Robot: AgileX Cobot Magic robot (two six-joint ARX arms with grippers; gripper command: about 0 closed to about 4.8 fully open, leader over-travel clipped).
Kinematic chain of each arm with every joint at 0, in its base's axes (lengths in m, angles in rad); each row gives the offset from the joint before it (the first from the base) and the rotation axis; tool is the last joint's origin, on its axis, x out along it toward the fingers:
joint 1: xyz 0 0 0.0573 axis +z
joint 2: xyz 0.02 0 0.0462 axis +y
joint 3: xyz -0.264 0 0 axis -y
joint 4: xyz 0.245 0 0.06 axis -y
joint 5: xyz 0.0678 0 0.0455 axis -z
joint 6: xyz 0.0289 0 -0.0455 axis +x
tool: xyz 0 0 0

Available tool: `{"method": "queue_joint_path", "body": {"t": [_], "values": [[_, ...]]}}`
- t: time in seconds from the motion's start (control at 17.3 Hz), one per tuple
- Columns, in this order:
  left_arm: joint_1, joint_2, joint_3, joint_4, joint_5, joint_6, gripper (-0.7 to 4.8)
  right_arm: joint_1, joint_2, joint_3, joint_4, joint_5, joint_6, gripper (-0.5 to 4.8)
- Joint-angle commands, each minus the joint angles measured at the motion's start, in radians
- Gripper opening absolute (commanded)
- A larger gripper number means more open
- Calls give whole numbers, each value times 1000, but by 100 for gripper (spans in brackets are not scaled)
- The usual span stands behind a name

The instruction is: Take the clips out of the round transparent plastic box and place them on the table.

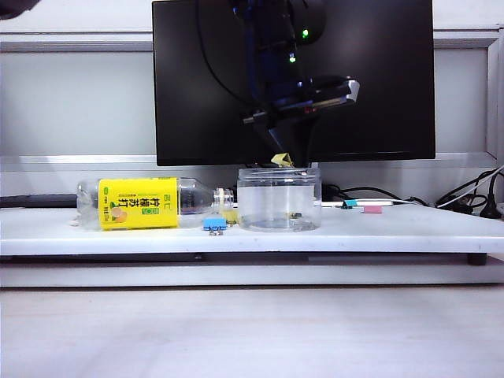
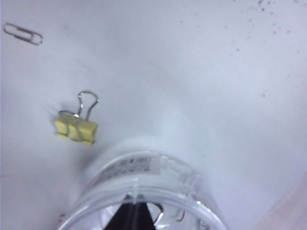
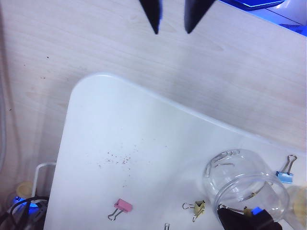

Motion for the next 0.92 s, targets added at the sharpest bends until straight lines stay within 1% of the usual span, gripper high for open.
{"method": "queue_joint_path", "body": {"t": [0.06, 0.29, 0.46, 0.58, 0.69, 0.92], "values": [[-6, -17, -3, -5, 25, -6, 16, 1, 0, 3, 19, 3, 1, 71], [-2, -64, -3, -5, 24, 0, 16, 0, 2, 3, 24, 8, 1, 71], [-1, -80, -3, 26, 54, 1, 16, -1, 2, 3, 33, 21, 1, 71], [-2, -81, -3, 89, 130, -6, 16, -1, 2, 3, 39, 58, 1, 71], [-3, -80, -5, 170, 195, -24, 16, -1, 1, 3, 41, 59, 1, 71], [-10, -61, -6, 344, 247, -52, 16, -1, 1, 3, 42, 61, 1, 71]]}}
